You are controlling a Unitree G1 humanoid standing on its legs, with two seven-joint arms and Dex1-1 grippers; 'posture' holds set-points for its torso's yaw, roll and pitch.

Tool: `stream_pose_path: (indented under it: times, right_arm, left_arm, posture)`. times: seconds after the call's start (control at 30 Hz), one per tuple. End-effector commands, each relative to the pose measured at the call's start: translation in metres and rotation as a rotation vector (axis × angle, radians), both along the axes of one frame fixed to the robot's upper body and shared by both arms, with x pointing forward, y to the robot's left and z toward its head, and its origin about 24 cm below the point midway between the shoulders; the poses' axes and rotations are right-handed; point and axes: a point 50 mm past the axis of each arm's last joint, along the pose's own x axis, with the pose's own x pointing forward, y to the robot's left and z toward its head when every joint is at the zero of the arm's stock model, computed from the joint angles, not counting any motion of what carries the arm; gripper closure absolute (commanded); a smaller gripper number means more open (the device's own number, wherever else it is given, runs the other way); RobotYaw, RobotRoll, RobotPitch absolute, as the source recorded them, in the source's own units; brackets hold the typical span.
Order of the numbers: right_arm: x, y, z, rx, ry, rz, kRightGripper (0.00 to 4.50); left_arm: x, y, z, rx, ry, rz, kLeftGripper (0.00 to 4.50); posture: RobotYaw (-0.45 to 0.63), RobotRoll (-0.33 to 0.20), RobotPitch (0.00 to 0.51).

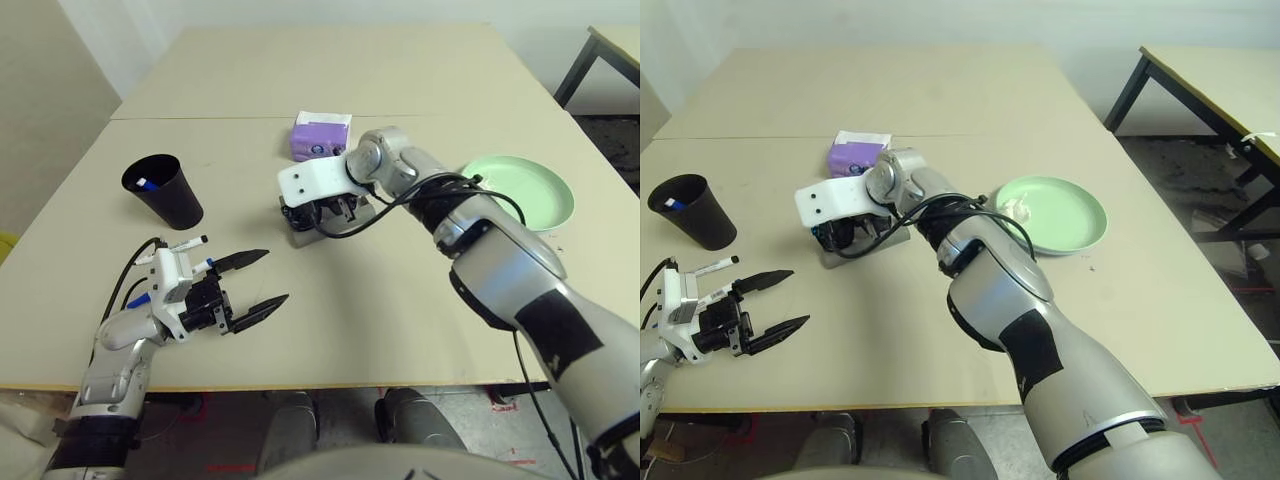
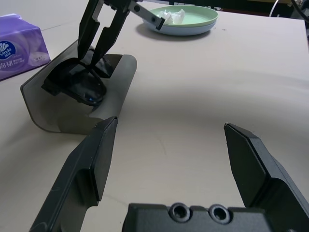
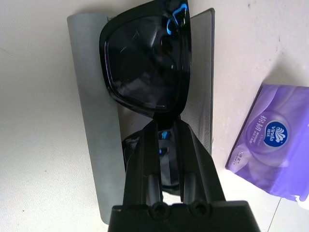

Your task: Organize and tidy the items on the table.

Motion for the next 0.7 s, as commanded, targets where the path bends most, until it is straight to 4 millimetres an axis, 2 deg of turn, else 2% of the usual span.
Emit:
stream_pose_path:
  times: [0.03, 0.27, 0.37, 0.7]
  right_arm:
    - [0.000, -0.001, -0.009, -0.004, 0.007, -0.017, 4.35]
    - [0.000, -0.003, -0.015, -0.026, 0.012, -0.027, 4.35]
    - [0.000, -0.003, -0.016, -0.031, 0.014, -0.029, 4.35]
    - [0.004, -0.006, -0.017, -0.045, -0.013, -0.094, 4.35]
  left_arm:
    - [-0.001, -0.001, 0.001, 0.011, 0.009, -0.006, 0.00]
    - [0.000, 0.009, 0.005, -0.034, 0.003, 0.106, 0.00]
    - [-0.006, 0.014, 0.003, -0.033, 0.008, 0.143, 0.00]
    - [-0.016, 0.012, 0.003, -0.025, 0.009, 0.159, 0.00]
  posture:
    - [-0.01, 0.000, 0.102]
    - [-0.01, 0.000, 0.102]
    - [0.00, 0.000, 0.104]
    - [0.02, 0.000, 0.104]
